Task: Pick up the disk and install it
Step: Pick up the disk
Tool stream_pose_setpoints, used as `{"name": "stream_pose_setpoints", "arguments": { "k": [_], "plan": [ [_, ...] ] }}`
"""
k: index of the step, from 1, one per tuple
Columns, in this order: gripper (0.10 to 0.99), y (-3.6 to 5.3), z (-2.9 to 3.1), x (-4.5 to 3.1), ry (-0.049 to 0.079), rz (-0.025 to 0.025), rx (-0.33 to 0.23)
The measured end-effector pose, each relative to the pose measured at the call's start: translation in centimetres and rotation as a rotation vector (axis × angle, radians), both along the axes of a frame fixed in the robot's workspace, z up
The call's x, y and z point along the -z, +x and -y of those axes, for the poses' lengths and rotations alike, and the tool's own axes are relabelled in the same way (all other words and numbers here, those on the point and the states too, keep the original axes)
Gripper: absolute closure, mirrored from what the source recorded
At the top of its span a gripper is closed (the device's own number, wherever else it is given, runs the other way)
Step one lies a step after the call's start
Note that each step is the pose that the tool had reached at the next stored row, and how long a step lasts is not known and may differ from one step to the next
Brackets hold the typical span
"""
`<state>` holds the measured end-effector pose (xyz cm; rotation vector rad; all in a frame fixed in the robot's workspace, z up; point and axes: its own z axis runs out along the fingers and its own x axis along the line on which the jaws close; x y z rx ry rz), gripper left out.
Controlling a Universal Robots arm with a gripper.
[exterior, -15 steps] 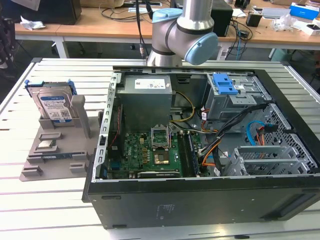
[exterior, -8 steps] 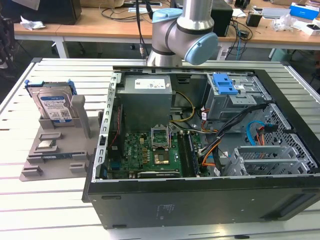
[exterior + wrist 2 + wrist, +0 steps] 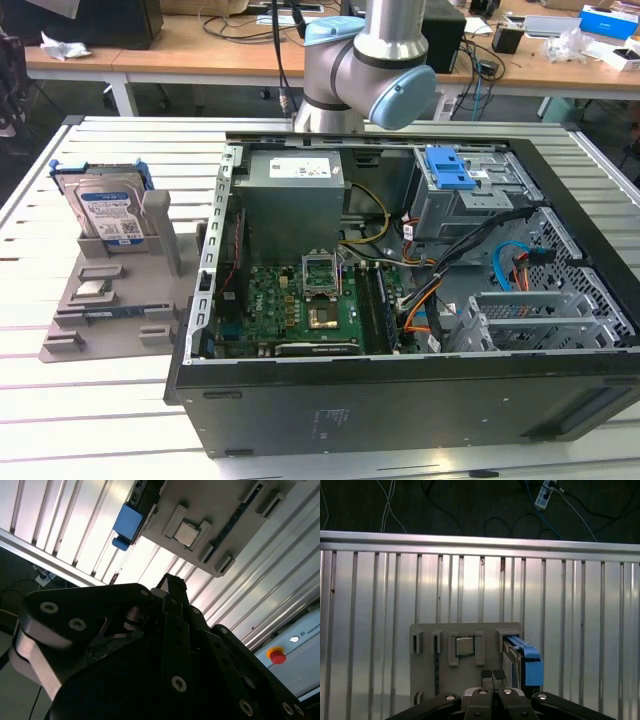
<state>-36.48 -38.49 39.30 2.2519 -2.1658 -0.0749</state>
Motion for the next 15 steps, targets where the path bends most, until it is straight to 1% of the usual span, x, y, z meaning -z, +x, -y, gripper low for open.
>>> {"name": "stream_pose_setpoints", "arguments": {
  "k": [2,5,11,15],
  "plan": [
    [0.98,0.0,0.0,0.0,0.0,0.0,-0.021],
    [0.98,0.0,0.0,0.0,0.0,0.0,-0.09],
    [0.98,0.0,0.0,0.0,0.0,0.0,-0.159],
    [0.98,0.0,0.0,0.0,0.0,0.0001,-0.187]
  ]
}}
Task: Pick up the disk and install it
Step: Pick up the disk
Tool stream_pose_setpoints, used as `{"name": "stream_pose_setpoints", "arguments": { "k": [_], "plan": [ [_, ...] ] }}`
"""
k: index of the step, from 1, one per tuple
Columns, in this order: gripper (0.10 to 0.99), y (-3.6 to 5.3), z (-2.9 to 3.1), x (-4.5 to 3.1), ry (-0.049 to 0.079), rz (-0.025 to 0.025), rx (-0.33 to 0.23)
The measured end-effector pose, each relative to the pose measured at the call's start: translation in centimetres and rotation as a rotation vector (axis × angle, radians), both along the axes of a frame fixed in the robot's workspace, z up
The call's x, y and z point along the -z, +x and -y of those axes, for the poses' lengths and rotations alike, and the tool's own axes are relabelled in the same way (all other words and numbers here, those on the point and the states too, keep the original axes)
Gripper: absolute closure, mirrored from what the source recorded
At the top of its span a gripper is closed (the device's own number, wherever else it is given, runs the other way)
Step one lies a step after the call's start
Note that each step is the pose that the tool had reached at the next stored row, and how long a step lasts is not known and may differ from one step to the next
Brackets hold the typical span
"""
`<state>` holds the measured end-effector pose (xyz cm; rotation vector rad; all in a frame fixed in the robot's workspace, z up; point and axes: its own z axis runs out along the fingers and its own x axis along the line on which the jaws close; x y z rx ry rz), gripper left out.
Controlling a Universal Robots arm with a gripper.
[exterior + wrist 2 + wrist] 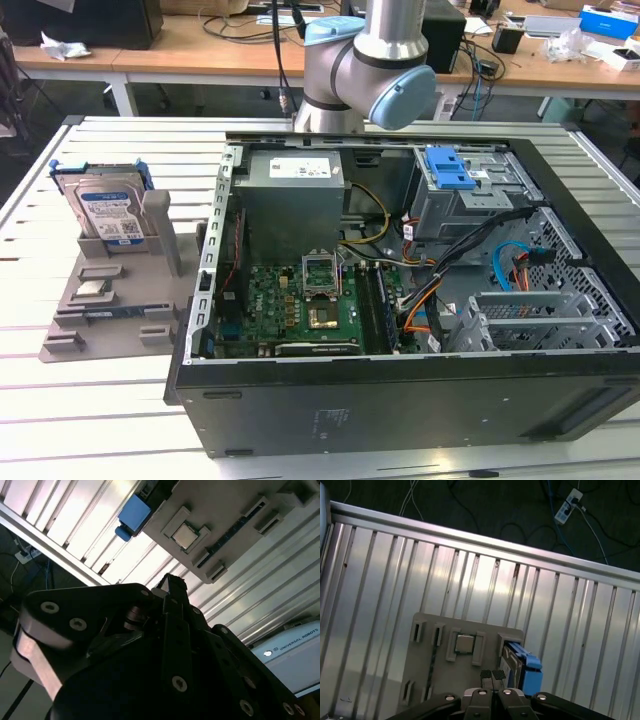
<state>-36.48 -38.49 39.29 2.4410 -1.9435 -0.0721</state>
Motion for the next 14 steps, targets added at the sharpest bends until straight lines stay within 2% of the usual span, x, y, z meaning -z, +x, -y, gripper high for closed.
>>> {"name": "stream_pose_setpoints", "arguments": {
  "k": [7,11,14],
  "plan": [
    [0.98,0.0,0.0,0.0,0.0,0.0,-0.056],
    [0.973,0.0,0.0,0.0,0.0,0.0,-0.057],
    [0.792,0.0,0.0,0.0,0.0,0.0,-0.057]
  ]
}}
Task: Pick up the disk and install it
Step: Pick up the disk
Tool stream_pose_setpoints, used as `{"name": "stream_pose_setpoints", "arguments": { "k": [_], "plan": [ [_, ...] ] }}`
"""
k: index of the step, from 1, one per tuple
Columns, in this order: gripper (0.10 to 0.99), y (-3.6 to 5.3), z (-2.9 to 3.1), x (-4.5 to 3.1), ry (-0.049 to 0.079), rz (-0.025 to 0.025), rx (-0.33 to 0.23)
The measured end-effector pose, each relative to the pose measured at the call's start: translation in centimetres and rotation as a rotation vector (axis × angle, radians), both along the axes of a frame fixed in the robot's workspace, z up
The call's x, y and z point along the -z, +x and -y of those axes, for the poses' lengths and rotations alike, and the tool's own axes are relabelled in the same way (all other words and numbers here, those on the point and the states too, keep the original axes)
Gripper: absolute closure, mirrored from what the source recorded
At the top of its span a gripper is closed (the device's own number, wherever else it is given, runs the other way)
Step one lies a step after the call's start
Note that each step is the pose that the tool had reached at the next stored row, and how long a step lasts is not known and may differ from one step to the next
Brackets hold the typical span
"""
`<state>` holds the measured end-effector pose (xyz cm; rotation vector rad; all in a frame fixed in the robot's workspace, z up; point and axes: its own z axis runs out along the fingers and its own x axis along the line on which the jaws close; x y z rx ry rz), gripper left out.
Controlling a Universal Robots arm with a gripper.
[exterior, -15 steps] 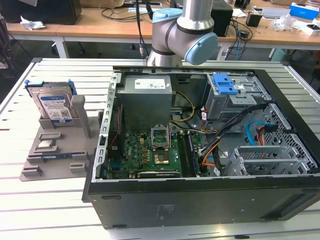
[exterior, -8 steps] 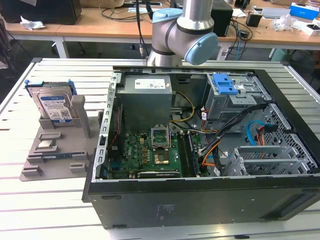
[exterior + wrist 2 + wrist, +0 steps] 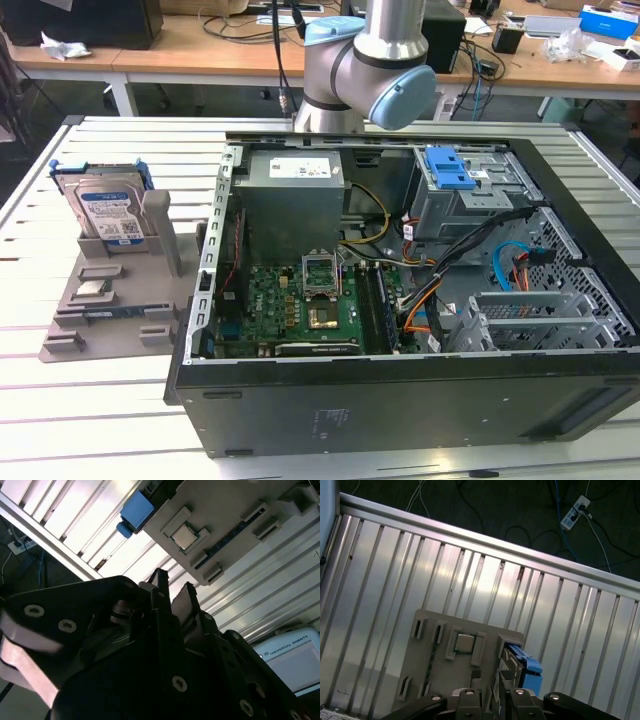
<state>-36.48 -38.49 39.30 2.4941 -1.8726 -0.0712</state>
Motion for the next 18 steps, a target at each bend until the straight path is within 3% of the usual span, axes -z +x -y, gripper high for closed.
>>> {"name": "stream_pose_setpoints", "arguments": {
  "k": [2,3,4,7,9,11,15,18],
  "plan": [
    [0.671,0.0,0.0,0.0,0.0,0.0,0.0],
    [0.671,0.0,0.0,0.0,0.0,0.0,0.0],
    [0.604,0.0,0.0,0.0,0.0,0.0,0.0],
    [0.604,0.01,-0.01,0.06,0.0,0.0002,0.01],
    [0.604,0.0,0.0,0.36,0.0,0.0001,0.072],
    [0.604,0.09,0.0,0.67,0.0,-0.0003,0.099],
    [0.604,0.71,-0.02,2.05,0.0,-0.0037,0.167],
    [0.604,0.97,-0.02,2.67,0.0,-0.0041,0.2]
  ]
}}
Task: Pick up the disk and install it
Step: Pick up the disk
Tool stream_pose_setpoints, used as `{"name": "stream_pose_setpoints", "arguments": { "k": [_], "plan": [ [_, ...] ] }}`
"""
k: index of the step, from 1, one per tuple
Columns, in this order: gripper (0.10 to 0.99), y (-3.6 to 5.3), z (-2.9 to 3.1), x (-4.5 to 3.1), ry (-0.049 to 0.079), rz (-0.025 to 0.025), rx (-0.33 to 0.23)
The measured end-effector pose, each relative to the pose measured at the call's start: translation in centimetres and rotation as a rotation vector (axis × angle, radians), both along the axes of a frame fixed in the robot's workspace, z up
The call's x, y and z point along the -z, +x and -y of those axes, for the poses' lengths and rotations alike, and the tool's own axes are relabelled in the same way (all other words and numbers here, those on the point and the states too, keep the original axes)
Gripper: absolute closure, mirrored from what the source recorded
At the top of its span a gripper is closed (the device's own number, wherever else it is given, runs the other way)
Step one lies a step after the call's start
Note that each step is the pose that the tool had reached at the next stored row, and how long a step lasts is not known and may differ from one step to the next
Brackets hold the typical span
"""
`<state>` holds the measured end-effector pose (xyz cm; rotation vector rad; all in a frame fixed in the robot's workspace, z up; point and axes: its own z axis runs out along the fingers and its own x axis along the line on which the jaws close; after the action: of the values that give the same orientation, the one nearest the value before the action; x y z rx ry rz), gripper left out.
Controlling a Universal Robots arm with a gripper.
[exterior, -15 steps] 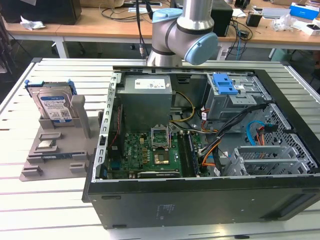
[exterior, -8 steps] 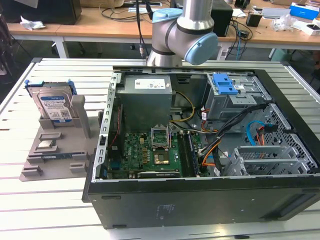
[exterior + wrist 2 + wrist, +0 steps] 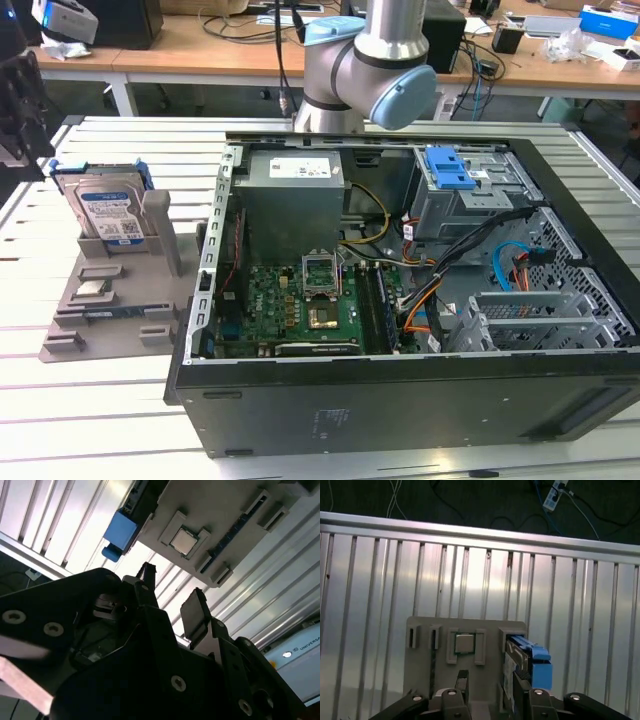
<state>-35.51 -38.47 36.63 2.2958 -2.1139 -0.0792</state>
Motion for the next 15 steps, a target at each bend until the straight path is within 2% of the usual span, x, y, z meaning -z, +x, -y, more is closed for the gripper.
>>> {"name": "stream_pose_setpoints", "arguments": {
  "k": [5,6,7,8,10,12,15],
  "plan": [
    [0.604,0.58,-0.05,1.04,0.0,0.0,0.053],
    [0.604,0.62,-0.6,1.14,0.0,-0.0002,0.054],
    [0.604,0.62,-1.44,1.18,0.0,-0.0001,0.054],
    [0.604,0.62,-2.59,1.21,0.0,-0.0002,0.054],
    [0.604,0.62,-3.9,1.26,0.0,-0.0001,0.054],
    [0.604,0.61,-4.35,1.54,0.001,0.0001,0.054],
    [0.604,0.64,-4.49,2.63,0.001,-0.0002,0.054]
  ]
}}
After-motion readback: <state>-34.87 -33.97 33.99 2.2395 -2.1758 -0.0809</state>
